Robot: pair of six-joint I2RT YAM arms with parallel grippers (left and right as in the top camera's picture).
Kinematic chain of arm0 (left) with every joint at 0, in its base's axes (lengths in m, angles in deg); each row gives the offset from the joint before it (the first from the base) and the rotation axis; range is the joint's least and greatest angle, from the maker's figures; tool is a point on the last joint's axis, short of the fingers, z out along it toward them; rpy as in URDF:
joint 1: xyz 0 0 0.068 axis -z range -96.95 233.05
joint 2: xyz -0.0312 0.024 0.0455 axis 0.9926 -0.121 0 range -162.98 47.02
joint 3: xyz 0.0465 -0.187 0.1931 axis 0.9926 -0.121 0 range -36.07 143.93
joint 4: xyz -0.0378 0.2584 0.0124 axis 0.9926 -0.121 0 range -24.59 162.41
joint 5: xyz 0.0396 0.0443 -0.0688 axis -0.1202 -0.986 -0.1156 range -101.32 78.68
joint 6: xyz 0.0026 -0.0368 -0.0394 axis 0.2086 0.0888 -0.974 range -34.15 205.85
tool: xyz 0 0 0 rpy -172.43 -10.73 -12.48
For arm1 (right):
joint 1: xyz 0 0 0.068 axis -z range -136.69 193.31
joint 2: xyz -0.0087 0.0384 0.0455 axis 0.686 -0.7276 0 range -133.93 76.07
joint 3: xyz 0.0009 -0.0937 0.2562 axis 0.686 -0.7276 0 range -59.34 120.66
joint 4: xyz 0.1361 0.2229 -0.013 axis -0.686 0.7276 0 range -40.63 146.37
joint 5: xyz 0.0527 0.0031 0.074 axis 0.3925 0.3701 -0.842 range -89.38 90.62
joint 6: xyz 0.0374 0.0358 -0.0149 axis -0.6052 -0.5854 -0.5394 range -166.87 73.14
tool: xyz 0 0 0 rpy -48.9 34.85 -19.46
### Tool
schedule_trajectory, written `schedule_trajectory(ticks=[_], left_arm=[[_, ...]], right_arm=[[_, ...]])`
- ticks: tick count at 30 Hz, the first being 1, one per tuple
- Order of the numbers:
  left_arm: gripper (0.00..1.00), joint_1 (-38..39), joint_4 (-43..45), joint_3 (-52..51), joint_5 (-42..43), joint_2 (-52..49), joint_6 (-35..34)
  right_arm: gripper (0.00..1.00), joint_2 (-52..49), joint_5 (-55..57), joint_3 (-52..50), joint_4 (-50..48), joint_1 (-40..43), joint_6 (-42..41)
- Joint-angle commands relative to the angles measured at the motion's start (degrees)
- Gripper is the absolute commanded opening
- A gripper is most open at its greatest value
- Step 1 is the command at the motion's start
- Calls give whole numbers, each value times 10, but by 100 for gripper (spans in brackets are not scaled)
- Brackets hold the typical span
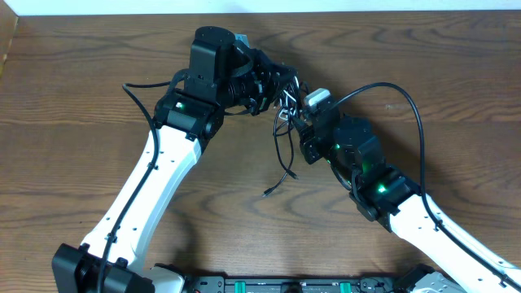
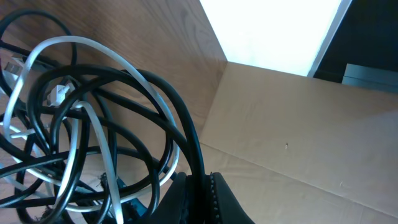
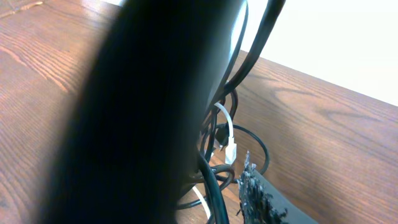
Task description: Untangle cables
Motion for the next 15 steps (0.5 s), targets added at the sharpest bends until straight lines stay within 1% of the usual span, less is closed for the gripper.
schedule_trajectory(ticks=[1, 3, 7, 14, 15], left_arm=[[8, 3, 3, 5, 16, 6, -16], [7, 5, 3, 5, 19, 6, -18], [8, 7, 3, 5, 8, 6, -18], [8, 0, 3, 5, -67, 6, -18], [8, -3, 0, 5, -93, 6, -18]], right_arm=[[22, 7, 6, 9, -1, -5, -10], [1, 6, 6, 9, -1, -5, -10], [1, 6, 5, 9, 6, -5, -12], [1, 8, -49, 9, 31, -4, -11], [1, 10, -59, 9, 36, -5, -11]])
